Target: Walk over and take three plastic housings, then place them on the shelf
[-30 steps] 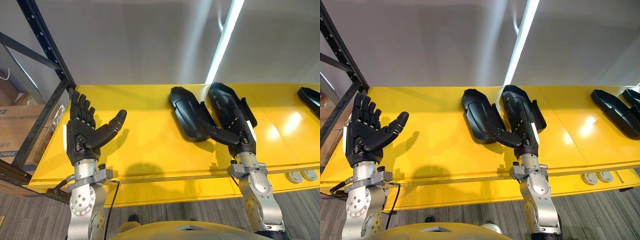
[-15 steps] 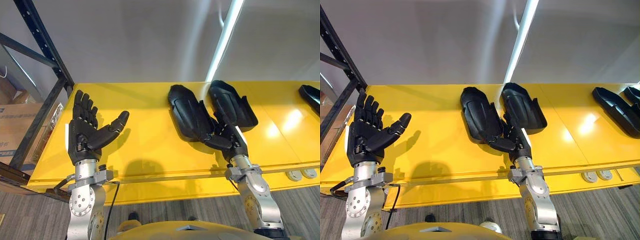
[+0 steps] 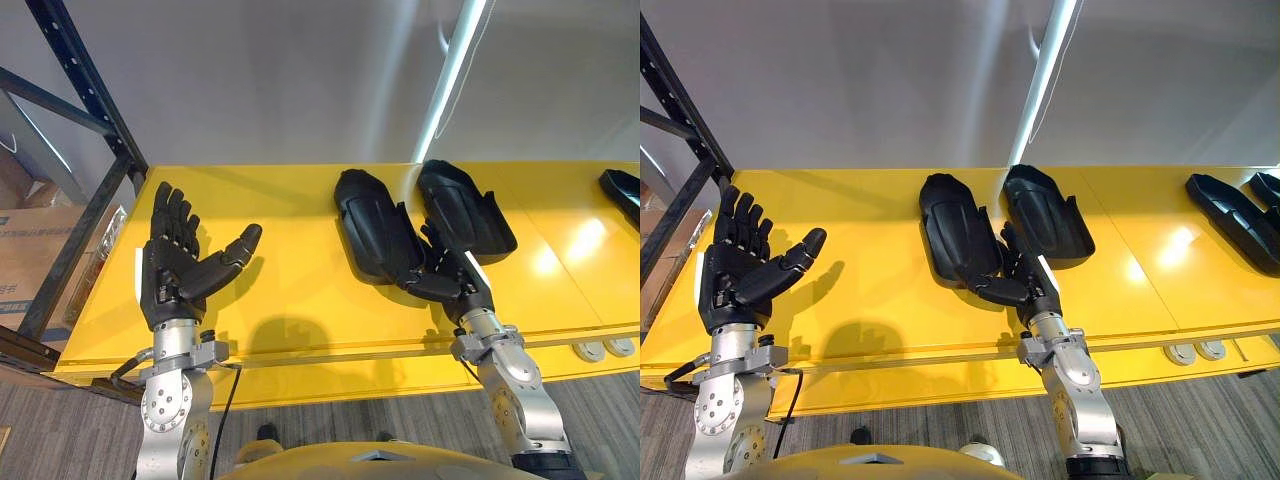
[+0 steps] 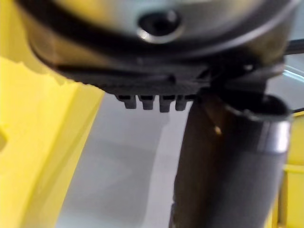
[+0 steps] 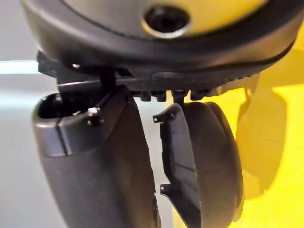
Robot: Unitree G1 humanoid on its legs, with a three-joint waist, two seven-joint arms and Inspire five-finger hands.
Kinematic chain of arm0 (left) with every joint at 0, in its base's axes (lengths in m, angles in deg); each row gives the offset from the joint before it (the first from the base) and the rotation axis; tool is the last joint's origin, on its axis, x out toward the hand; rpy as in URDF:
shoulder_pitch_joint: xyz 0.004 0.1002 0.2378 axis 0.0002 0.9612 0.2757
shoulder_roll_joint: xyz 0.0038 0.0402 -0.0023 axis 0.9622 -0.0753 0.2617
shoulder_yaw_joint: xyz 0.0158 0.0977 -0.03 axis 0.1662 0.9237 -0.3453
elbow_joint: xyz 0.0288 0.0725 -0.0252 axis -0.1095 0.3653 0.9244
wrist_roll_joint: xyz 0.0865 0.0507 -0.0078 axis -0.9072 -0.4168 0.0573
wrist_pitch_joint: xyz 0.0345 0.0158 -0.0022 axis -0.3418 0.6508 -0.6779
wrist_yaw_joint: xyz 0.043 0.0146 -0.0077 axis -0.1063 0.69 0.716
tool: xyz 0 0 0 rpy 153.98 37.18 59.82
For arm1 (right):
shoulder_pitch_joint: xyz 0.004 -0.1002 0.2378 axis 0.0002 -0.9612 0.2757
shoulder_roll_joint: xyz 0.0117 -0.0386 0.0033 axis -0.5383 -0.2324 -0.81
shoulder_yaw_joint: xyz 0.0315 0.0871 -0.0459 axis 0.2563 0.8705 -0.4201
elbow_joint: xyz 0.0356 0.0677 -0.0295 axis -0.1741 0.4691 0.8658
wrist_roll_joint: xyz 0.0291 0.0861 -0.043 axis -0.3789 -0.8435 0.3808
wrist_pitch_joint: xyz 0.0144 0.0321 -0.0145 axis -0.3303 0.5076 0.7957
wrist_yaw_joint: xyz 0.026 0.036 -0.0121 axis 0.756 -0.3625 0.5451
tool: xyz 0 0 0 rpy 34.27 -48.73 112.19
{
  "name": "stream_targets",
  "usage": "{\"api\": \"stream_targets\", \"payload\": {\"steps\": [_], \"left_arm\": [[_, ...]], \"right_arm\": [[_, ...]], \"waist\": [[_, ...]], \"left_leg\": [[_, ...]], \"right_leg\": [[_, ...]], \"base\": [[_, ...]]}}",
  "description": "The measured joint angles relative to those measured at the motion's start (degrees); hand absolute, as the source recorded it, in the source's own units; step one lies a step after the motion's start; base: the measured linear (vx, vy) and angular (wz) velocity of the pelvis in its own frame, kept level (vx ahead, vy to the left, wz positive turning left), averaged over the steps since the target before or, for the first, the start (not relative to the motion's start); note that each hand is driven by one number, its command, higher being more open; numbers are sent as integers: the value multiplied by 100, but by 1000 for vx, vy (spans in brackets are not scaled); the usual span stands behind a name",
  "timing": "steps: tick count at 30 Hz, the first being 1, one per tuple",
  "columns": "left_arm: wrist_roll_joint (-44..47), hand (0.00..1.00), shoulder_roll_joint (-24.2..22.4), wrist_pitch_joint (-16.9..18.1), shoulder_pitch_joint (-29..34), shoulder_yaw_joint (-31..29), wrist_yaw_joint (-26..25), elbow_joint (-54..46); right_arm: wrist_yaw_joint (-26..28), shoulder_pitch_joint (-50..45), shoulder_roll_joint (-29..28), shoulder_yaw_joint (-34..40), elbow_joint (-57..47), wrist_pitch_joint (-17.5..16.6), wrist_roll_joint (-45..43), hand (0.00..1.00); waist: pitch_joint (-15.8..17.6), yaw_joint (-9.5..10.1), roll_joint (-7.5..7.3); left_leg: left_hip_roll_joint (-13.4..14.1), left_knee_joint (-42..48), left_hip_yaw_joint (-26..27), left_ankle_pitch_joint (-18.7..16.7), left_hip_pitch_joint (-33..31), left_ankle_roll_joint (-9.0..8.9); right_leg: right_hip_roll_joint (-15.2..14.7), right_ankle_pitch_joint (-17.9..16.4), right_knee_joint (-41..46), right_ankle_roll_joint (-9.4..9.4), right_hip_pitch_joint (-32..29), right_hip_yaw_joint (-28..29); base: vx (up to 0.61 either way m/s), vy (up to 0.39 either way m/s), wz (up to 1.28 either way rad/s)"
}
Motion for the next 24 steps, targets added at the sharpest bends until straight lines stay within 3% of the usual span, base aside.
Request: {"api": "stream_targets", "payload": {"steps": [24], "left_arm": [[-1,100,10,-136,-7,328,64,344]], "right_arm": [[93,184,6,-194,233,-86,1,100]], "waist": [[-16,1,84]], "left_leg": [[2,0,-38,37,2,-4]], "right_leg": [[2,-22,14,-36,14,-25]], "base": [[0,0,0]]}}
